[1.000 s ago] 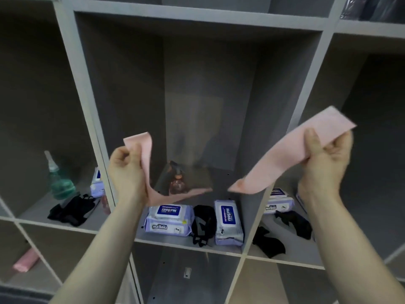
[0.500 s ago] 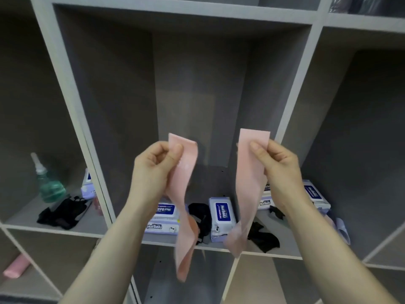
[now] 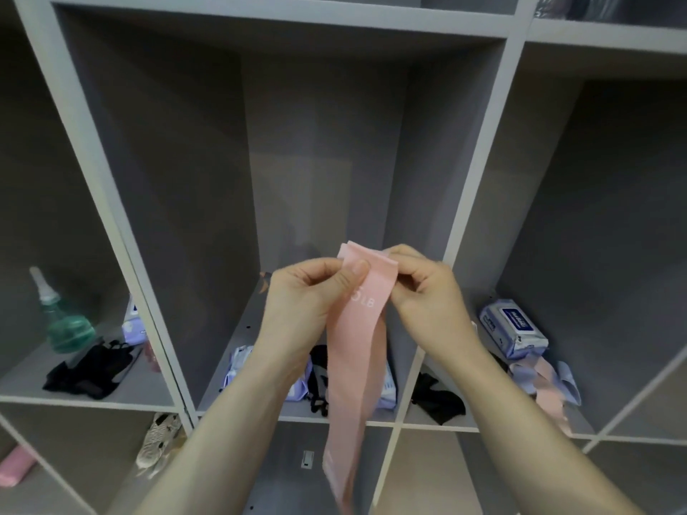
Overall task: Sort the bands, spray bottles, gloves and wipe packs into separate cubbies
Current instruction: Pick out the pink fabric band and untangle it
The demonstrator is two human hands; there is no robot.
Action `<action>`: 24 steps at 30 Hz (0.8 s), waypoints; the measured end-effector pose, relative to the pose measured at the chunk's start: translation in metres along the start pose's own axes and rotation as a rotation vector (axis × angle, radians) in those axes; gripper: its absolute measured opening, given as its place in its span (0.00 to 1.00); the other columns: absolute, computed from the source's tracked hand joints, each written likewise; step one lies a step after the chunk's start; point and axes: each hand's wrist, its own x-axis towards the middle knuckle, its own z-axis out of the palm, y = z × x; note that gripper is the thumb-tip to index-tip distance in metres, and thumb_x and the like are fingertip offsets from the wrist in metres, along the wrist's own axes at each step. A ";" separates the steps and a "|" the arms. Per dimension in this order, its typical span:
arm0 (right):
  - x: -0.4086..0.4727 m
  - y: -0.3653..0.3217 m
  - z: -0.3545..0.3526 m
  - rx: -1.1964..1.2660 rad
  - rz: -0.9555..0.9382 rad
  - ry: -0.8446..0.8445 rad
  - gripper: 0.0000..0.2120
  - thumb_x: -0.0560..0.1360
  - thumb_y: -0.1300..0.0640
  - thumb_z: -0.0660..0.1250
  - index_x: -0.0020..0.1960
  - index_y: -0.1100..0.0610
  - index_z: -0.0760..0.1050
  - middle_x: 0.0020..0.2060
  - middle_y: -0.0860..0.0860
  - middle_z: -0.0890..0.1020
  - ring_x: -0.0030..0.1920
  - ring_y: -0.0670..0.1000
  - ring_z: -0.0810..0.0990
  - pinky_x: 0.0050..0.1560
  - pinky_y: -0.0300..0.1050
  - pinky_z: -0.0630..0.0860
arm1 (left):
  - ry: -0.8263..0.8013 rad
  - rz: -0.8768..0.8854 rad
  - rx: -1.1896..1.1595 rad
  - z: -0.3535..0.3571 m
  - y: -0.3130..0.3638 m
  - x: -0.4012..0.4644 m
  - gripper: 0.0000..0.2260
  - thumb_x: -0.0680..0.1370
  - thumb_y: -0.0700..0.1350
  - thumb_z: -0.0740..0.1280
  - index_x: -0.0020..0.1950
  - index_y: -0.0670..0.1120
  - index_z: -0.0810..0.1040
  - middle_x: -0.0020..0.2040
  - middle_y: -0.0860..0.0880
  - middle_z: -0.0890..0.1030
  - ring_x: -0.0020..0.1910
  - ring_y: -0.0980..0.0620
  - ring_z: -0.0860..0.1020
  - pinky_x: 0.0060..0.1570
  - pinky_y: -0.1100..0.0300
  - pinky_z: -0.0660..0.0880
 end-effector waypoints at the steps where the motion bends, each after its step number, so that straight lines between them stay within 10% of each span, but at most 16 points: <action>1: -0.001 0.000 0.000 0.023 -0.012 0.030 0.17 0.73 0.72 0.66 0.46 0.51 0.83 0.42 0.51 0.82 0.46 0.53 0.82 0.48 0.51 0.77 | 0.023 0.015 0.001 0.001 0.001 0.000 0.05 0.73 0.43 0.71 0.37 0.45 0.84 0.29 0.50 0.82 0.26 0.56 0.76 0.24 0.66 0.71; 11: -0.028 0.021 0.002 0.727 0.105 0.198 0.11 0.67 0.57 0.72 0.48 0.57 0.76 0.43 0.57 0.86 0.46 0.53 0.85 0.49 0.44 0.79 | 0.034 0.105 -0.030 0.006 0.014 0.011 0.05 0.72 0.40 0.72 0.37 0.41 0.82 0.26 0.50 0.78 0.21 0.57 0.71 0.22 0.71 0.66; 18: -0.019 0.071 0.005 0.399 0.316 -0.384 0.34 0.65 0.65 0.65 0.70 0.50 0.66 0.63 0.52 0.77 0.67 0.52 0.72 0.66 0.53 0.69 | -0.085 0.165 -0.155 -0.012 0.035 0.037 0.05 0.71 0.44 0.73 0.35 0.47 0.81 0.31 0.50 0.81 0.28 0.55 0.76 0.30 0.63 0.74; 24: -0.026 0.086 0.030 0.191 0.451 -0.513 0.06 0.72 0.57 0.69 0.46 0.48 0.83 0.43 0.43 0.85 0.48 0.41 0.80 0.56 0.41 0.73 | -0.013 0.227 -0.144 -0.033 0.060 0.047 0.05 0.70 0.44 0.71 0.40 0.43 0.79 0.31 0.50 0.81 0.29 0.55 0.77 0.32 0.63 0.77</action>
